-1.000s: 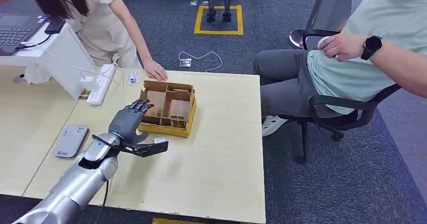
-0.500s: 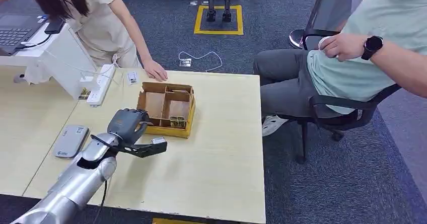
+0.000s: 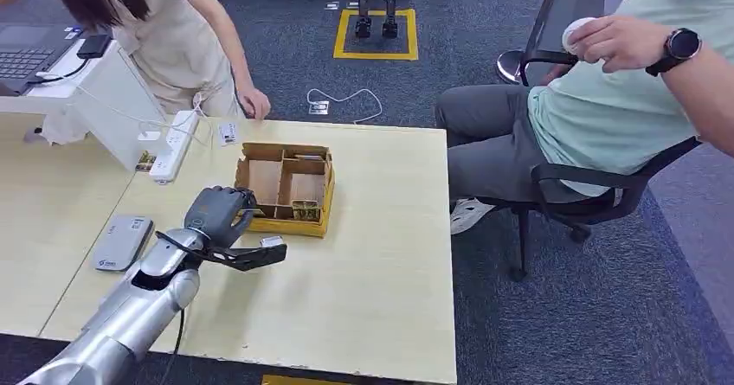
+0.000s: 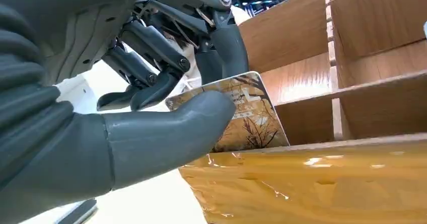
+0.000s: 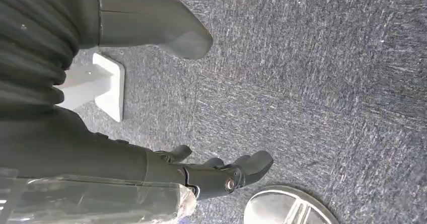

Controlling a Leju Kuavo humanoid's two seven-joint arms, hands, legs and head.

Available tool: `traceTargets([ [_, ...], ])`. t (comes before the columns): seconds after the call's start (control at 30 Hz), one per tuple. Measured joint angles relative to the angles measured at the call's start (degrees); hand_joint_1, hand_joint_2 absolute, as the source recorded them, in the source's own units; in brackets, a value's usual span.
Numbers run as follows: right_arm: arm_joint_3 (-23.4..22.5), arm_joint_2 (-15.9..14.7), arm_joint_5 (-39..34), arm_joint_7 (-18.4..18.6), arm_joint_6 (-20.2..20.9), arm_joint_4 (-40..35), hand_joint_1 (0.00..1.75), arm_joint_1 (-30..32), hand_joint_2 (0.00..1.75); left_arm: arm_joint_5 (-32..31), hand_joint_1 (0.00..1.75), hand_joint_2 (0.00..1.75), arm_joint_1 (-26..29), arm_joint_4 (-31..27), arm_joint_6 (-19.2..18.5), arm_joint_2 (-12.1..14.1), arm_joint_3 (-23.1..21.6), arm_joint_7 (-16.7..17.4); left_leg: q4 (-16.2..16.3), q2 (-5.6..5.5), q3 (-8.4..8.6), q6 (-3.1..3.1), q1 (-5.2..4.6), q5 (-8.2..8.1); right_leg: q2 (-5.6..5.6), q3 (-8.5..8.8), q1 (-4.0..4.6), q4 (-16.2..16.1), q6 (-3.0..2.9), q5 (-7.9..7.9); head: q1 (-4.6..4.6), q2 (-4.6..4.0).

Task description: Pass the card to the sensor for recognition and then transmit it.

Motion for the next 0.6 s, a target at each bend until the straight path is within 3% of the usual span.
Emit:
traceTargets([
  [0.37,0.0,0.0,0.0,0.0,0.0,0.0,0.0,0.0,1.75,5.1,1.75,1.75,-6.8,-2.2,-1.2,4.4,4.3,-2.3,0.0,0.02,0.01,0.02,0.02,0.03,0.01,-0.01,0.03,0.0,-0.04,0.02,-0.02,0.0],
  [0.6,0.0,0.0,0.0,-0.2,0.0,0.0,0.0,0.0,1.75,8.6,1.75,1.75,-10.9,-2.7,-1.8,6.6,5.4,-1.5,0.0,0.02,-0.04,0.02,0.03,0.04,0.01,-0.04,0.04,0.0,-0.04,0.03,-0.02,0.0],
])
